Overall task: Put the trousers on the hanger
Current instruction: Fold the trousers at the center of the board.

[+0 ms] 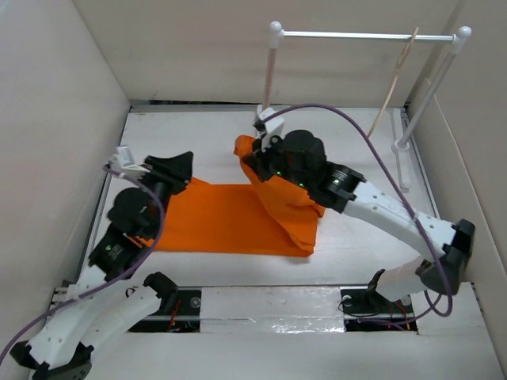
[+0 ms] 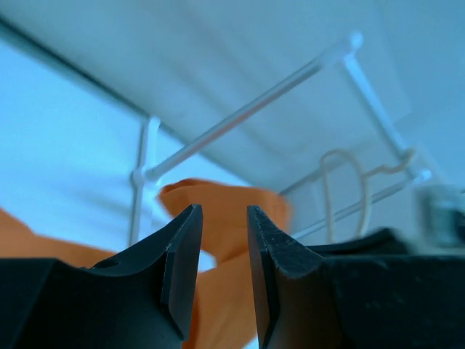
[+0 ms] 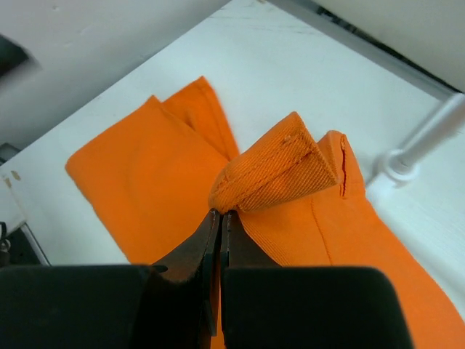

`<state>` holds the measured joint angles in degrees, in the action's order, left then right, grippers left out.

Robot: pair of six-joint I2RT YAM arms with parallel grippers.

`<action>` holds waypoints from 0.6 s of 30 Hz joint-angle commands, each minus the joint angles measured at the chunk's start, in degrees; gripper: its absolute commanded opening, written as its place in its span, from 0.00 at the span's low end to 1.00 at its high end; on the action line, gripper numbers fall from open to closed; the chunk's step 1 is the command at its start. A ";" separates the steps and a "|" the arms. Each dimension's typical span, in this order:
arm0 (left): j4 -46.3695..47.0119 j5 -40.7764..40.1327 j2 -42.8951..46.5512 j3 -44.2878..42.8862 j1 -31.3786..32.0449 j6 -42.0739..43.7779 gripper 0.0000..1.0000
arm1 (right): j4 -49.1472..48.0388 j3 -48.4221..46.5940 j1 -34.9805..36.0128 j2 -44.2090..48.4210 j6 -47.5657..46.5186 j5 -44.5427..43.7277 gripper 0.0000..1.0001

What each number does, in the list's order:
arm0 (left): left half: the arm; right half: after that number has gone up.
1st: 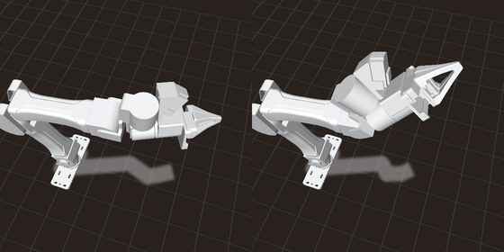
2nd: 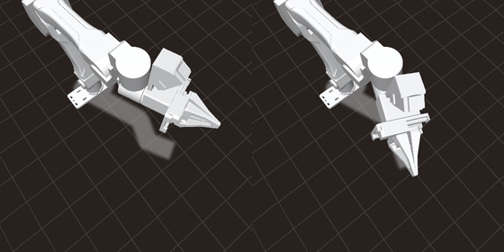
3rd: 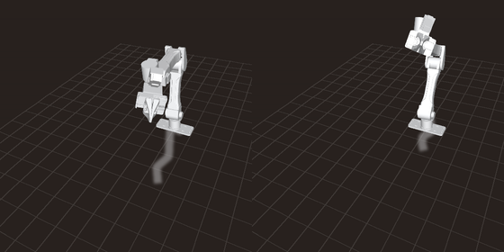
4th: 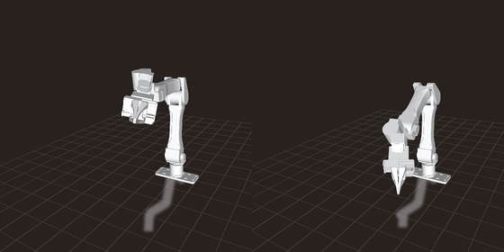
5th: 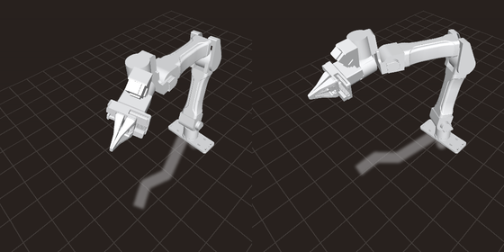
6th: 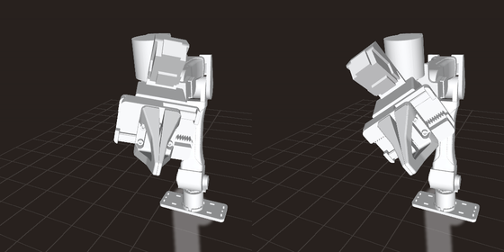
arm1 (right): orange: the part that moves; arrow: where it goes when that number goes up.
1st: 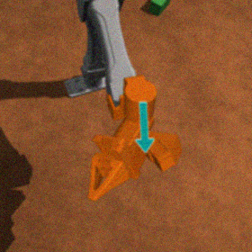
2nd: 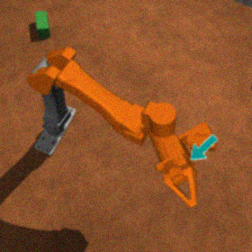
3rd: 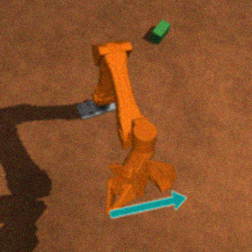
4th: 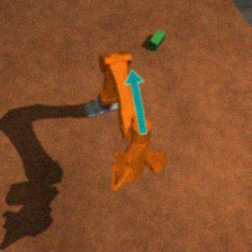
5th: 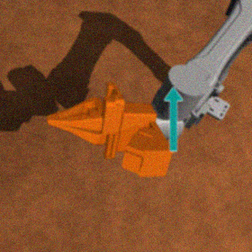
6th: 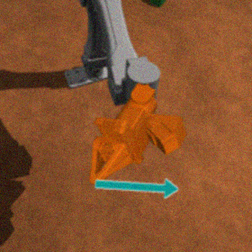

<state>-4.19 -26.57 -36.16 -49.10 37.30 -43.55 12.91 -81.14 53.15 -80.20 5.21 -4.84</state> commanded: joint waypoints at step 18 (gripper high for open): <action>-18.49 -7.62 9.70 -16.90 -1.09 10.50 0.30 | -16.86 -46.65 16.20 -58.40 12.19 10.37 0.88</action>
<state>-21.61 -31.79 -27.53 -63.81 36.34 -35.27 2.98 -124.97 69.06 -137.69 13.50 -1.02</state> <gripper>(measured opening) 0.297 0.787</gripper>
